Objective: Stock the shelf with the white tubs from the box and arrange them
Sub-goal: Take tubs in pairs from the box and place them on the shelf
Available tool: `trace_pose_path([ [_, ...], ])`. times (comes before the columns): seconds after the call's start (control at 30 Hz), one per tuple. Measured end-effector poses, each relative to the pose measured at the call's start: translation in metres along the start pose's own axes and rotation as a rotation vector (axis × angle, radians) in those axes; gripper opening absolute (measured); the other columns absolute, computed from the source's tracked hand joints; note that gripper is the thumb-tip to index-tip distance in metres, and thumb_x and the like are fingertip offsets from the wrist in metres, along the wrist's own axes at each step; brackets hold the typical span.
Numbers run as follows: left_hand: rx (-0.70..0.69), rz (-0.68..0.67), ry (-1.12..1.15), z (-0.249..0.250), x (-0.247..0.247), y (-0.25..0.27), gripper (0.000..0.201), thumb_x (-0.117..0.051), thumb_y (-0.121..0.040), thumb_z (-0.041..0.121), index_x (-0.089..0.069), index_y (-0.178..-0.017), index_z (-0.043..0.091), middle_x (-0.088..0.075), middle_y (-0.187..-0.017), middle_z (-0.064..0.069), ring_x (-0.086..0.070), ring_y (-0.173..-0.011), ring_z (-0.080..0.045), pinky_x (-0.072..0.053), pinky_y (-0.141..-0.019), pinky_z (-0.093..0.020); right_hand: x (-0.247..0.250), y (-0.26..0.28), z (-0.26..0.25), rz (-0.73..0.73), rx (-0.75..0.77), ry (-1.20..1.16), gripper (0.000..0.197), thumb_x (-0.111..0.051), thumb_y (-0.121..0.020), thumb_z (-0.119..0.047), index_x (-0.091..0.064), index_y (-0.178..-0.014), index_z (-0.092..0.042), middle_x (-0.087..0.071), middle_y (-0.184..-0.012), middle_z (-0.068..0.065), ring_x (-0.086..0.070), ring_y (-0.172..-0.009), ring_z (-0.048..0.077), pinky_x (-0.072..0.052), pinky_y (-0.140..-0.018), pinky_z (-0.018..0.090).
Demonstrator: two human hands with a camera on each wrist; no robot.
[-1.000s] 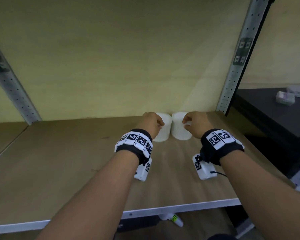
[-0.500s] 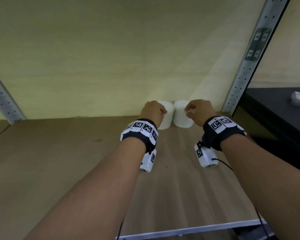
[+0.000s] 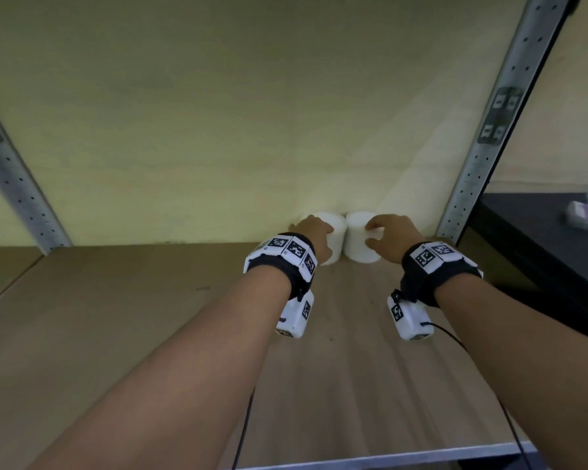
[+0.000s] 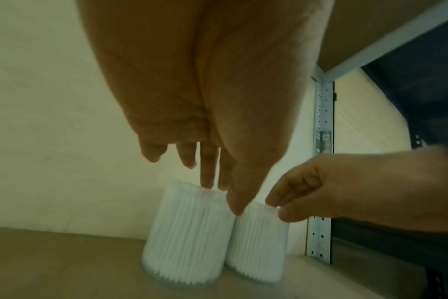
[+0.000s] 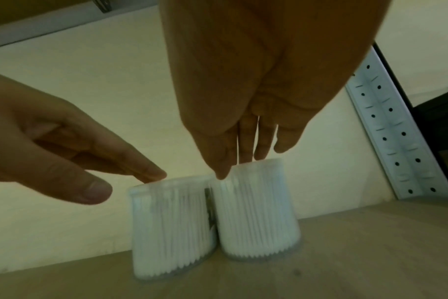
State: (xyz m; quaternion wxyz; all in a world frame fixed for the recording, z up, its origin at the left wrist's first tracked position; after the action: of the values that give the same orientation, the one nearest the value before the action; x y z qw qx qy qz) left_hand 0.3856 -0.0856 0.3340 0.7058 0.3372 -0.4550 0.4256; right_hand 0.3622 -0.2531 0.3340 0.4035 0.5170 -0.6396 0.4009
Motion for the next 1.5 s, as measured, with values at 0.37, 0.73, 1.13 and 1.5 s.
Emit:
trace_pose_path([
  [0.37,-0.024,0.063,-0.012,-0.01,0.013,0.113,0.051,-0.058,-0.088,0.021,-0.047,-0.137,0.012,-0.045,-0.138,-0.008,-0.049,-0.123,-0.025,-0.04,-0.096,-0.027,0.006,0.103,-0.042,0.003,0.094,-0.049,0.042,-0.061,-0.087,-0.016,-0.057,-0.128,-0.011,-0.056,-0.134,0.008,-0.051,-0.124,0.024,-0.039,-0.103,0.027],
  [0.73,-0.001,0.046,0.059,-0.034,-0.009,0.256,0.049,-0.064,-0.087,0.028,-0.052,-0.132,0.013,-0.053,-0.136,-0.005,-0.051,-0.125,-0.021,-0.04,-0.102,-0.029,-0.02,0.234,-0.095,-0.088,0.153,-0.077,0.037,-0.062,-0.085,-0.023,-0.06,-0.122,-0.02,-0.059,-0.129,0.005,-0.052,-0.122,0.022,-0.042,-0.1,0.03],
  [1.13,0.008,-0.041,0.13,-0.085,-0.08,0.356,0.041,-0.07,-0.081,0.018,-0.056,-0.12,0.015,-0.044,-0.127,-0.003,-0.053,-0.112,-0.022,-0.04,-0.091,-0.024,-0.096,0.335,-0.116,-0.263,0.198,-0.033,0.035,-0.066,-0.082,-0.029,-0.061,-0.116,-0.019,-0.063,-0.118,0.003,-0.06,-0.109,0.021,-0.048,-0.093,0.03],
  [1.5,0.24,-0.236,0.134,-0.15,-0.17,0.385,0.05,-0.073,-0.076,0.015,-0.058,-0.123,0.012,-0.058,-0.126,-0.011,-0.059,-0.111,-0.027,-0.048,-0.094,-0.031,-0.205,0.354,-0.13,-0.535,0.16,0.01,0.043,-0.07,-0.078,-0.028,-0.06,-0.119,-0.02,-0.063,-0.12,0.004,-0.062,-0.108,0.022,-0.051,-0.094,0.034],
])
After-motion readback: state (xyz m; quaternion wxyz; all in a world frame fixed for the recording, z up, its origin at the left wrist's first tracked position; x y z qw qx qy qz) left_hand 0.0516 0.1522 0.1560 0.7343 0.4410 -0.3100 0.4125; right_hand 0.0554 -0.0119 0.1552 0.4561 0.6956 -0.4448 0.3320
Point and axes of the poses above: each hand's wrist, its own y-axis away from the middle knuckle, its own x-axis out of the back of the hand, z = x × y, the point moved 4 cm from there along -y, towards the middle knuckle
